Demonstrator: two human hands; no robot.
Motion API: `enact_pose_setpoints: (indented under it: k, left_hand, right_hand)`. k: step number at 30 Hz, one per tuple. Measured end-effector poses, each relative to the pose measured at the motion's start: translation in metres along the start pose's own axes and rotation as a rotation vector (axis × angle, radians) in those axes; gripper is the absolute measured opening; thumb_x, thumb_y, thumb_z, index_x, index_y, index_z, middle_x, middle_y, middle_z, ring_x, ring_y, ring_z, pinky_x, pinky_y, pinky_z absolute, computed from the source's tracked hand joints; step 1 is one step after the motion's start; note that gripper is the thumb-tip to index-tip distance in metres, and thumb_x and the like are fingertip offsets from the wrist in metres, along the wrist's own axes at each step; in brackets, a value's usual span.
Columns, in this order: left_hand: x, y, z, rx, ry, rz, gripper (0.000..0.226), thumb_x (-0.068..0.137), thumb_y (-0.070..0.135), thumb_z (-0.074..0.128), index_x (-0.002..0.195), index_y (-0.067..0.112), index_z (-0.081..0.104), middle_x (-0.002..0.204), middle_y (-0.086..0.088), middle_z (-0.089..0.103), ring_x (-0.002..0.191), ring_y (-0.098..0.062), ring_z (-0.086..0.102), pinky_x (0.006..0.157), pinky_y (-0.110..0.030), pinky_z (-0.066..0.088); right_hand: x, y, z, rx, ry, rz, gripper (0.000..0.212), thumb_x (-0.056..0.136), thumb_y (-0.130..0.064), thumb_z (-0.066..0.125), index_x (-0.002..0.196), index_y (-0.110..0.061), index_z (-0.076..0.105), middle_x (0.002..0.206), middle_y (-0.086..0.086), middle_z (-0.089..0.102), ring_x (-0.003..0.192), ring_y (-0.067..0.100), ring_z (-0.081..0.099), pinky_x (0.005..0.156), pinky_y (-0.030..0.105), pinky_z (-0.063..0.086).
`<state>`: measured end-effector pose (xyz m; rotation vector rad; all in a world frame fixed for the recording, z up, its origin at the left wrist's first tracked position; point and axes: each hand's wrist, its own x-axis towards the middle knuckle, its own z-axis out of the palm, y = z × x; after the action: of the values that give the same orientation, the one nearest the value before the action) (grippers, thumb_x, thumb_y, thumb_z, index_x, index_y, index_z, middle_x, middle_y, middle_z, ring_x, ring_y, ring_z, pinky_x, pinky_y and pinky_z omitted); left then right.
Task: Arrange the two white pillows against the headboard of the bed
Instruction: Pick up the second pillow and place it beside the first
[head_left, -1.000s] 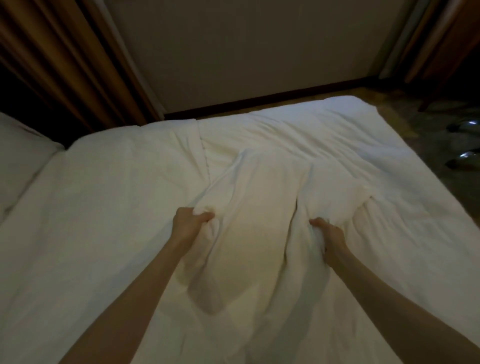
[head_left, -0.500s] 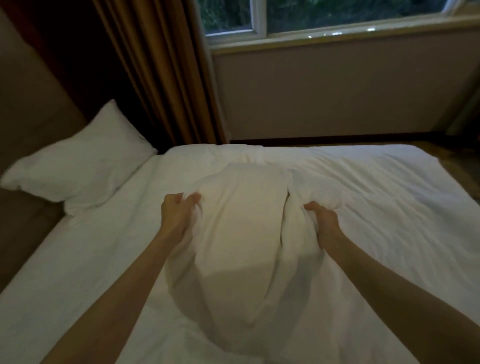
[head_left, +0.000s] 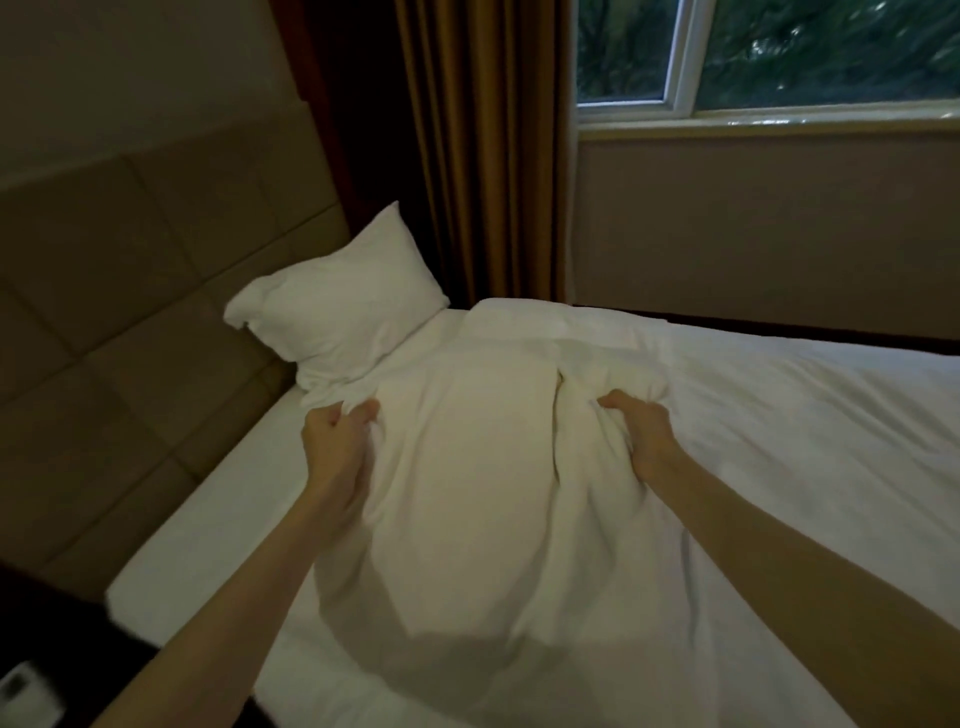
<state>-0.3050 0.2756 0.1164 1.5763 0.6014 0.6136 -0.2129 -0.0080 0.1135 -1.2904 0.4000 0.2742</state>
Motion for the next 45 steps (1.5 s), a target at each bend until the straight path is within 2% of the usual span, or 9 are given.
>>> enact_pose_setpoints:
  k: [6,9,13,15,22,29,35,40,45]
  left_hand:
    - [0.05,-0.015,-0.09,0.041,0.017,-0.015,0.019,0.074,0.023,0.064,0.07,0.016,0.047,0.069,-0.006,0.04,0.061,-0.017,0.036,0.052,-0.03,0.03]
    - [0.073,-0.02,-0.129,0.055,0.027,-0.027,0.018,0.071,0.023,0.065,0.068,0.014,0.05,0.069,-0.006,0.043,0.063,-0.019,0.037,0.054,-0.033,0.03]
    - [0.098,-0.025,-0.173,0.058,0.065,-0.062,0.016,0.068,0.027,0.066,0.072,0.015,0.055,0.07,-0.006,0.049,0.064,-0.018,0.044,0.056,-0.033,0.036]
    - [0.104,-0.027,-0.187,0.044,0.088,-0.072,0.014,0.07,0.024,0.067,0.074,0.016,0.055,0.071,-0.007,0.048,0.065,-0.018,0.044,0.056,-0.032,0.034]
    - [0.121,-0.034,-0.211,0.027,0.113,-0.098,0.016,0.069,0.027,0.065,0.079,0.015,0.06,0.075,-0.009,0.054,0.068,-0.02,0.05,0.061,-0.034,0.038]
    - [0.132,-0.022,-0.207,0.089,0.171,-0.037,0.029,0.073,0.03,0.064,0.076,0.001,0.065,0.072,-0.008,0.055,0.067,-0.017,0.049,0.059,-0.034,0.038]
    - [0.154,-0.003,-0.203,0.159,0.189,0.069,0.033,0.076,0.029,0.064,0.078,-0.004,0.069,0.071,-0.007,0.066,0.066,-0.017,0.057,0.059,-0.034,0.043]
    - [0.186,0.015,-0.207,0.21,0.216,0.131,0.014,0.08,0.025,0.064,0.077,0.015,0.074,0.081,-0.009,0.074,0.072,-0.02,0.064,0.068,-0.037,0.052]
    - [0.246,0.01,-0.23,0.204,0.186,0.14,0.027,0.081,0.029,0.064,0.085,0.005,0.073,0.088,-0.011,0.076,0.071,-0.016,0.062,0.062,-0.032,0.049]
  right_hand:
    - [-0.013,0.042,0.091,0.008,0.039,0.006,0.038,0.076,-0.007,0.068,0.112,0.001,0.059,0.09,0.009,0.06,0.066,0.017,0.052,0.053,0.023,0.039]
    - [-0.017,0.061,0.129,-0.019,0.049,0.039,0.052,0.071,-0.012,0.072,0.118,0.004,0.057,0.101,0.01,0.062,0.081,0.023,0.056,0.055,0.024,0.039]
    - [-0.009,0.082,0.173,-0.059,0.044,0.029,0.08,0.049,-0.027,0.077,0.122,-0.001,0.056,0.117,0.014,0.065,0.1,0.028,0.061,0.075,0.03,0.049]
    - [-0.009,0.086,0.19,-0.078,0.026,0.04,0.077,0.054,-0.025,0.077,0.124,-0.001,0.054,0.118,0.014,0.063,0.102,0.028,0.06,0.084,0.034,0.048]
    - [-0.007,0.089,0.225,-0.134,0.0,0.052,0.062,0.071,-0.015,0.072,0.127,0.002,0.051,0.11,0.011,0.057,0.098,0.025,0.053,0.081,0.032,0.04]
    - [0.016,0.084,0.237,-0.086,-0.08,0.063,0.042,0.079,-0.008,0.065,0.119,0.002,0.056,0.091,0.008,0.059,0.079,0.023,0.054,0.057,0.024,0.038]
    - [0.032,0.099,0.247,-0.073,-0.111,0.12,0.059,0.071,-0.013,0.07,0.126,0.001,0.054,0.124,0.016,0.062,0.098,0.026,0.058,0.078,0.032,0.045]
    - [0.052,0.104,0.275,-0.072,-0.12,0.101,0.074,0.061,-0.022,0.073,0.129,-0.001,0.052,0.125,0.015,0.062,0.102,0.028,0.06,0.067,0.027,0.045]
    - [0.06,0.112,0.334,-0.061,-0.078,0.086,0.063,0.077,-0.014,0.067,0.134,-0.005,0.04,0.115,0.01,0.053,0.101,0.026,0.053,0.083,0.035,0.044]
